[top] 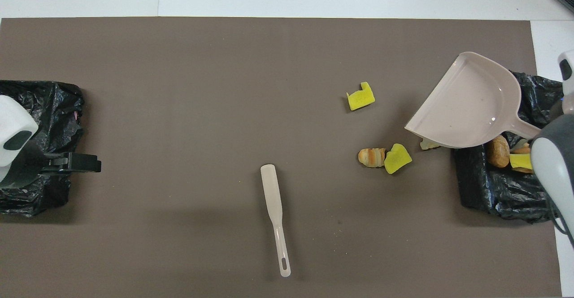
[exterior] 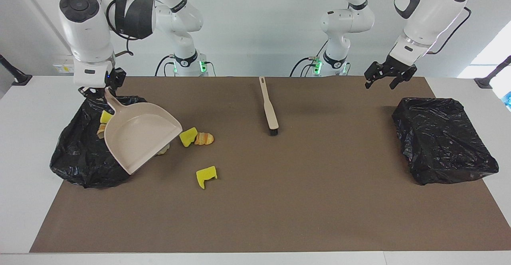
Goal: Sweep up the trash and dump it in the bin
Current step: 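Bring the dustpan back to the table center with the right gripper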
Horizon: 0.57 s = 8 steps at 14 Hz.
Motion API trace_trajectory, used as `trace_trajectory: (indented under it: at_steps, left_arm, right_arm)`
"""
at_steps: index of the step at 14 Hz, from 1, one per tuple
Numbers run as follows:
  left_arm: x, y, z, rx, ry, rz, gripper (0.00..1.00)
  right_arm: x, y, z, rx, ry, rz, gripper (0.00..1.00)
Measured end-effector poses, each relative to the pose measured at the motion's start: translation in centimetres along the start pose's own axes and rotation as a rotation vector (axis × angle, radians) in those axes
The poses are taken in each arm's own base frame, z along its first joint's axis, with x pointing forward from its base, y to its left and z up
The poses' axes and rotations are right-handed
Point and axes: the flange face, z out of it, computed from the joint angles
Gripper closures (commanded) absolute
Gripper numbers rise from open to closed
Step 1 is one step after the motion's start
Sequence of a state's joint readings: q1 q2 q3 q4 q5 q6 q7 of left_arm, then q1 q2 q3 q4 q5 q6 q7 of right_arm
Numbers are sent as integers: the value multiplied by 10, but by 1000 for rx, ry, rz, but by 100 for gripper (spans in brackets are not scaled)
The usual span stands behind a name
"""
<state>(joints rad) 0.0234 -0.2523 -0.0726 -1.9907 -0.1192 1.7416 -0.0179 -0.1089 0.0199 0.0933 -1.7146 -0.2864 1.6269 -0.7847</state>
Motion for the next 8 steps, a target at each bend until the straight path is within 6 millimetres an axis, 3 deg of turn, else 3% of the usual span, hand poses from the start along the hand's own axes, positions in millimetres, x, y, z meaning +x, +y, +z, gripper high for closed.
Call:
trace_trajectory:
  at_steps: [4,8]
  left_arm:
    - [4,1,-37,12,32,6,0]
    - [35,-1,-55,40,64,13,0]
  right_arm:
    - [61,-56,-2,92,55,252,100]
    - [133,-110,3,148,112,444,100]
